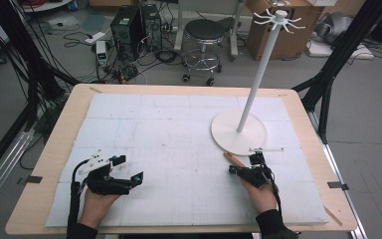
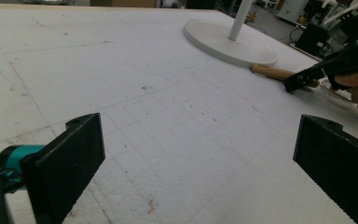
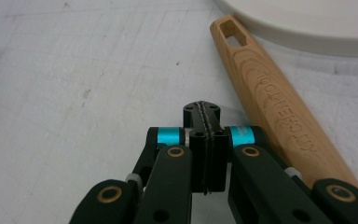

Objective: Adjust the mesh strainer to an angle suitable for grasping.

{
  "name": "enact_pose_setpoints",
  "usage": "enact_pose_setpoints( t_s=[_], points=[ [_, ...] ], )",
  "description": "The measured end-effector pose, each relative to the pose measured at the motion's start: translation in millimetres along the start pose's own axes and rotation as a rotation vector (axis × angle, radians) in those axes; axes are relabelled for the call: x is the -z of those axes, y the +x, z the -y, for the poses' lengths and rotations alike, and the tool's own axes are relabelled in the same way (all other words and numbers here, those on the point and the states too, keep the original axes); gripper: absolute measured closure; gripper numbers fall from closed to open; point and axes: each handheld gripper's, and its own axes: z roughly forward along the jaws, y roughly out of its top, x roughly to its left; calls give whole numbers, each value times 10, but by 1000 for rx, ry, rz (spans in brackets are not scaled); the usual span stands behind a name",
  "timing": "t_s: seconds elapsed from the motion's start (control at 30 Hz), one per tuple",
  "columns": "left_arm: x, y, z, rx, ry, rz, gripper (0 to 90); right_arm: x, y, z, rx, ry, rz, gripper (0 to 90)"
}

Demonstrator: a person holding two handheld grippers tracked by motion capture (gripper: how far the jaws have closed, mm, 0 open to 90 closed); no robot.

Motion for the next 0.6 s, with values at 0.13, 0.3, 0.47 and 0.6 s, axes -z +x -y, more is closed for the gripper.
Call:
enact_pose_setpoints(
  t_s=[0.13,0.3,0.47,0.6],
  points=[
    [-12,-2,1,-1,2,1,27,149,-104,-6,-26,-47,-6,900],
    [-21,-12,3,-4,4,2,27,318,-290,13,-80,-80,6,900],
    [-33,-17,1,-6,10,2,27,433,-444,42,-84,-70,60,900],
    [-53,-29,3,-5,11,5,27,415,-494,45,-57,-30,104,900]
  ],
)
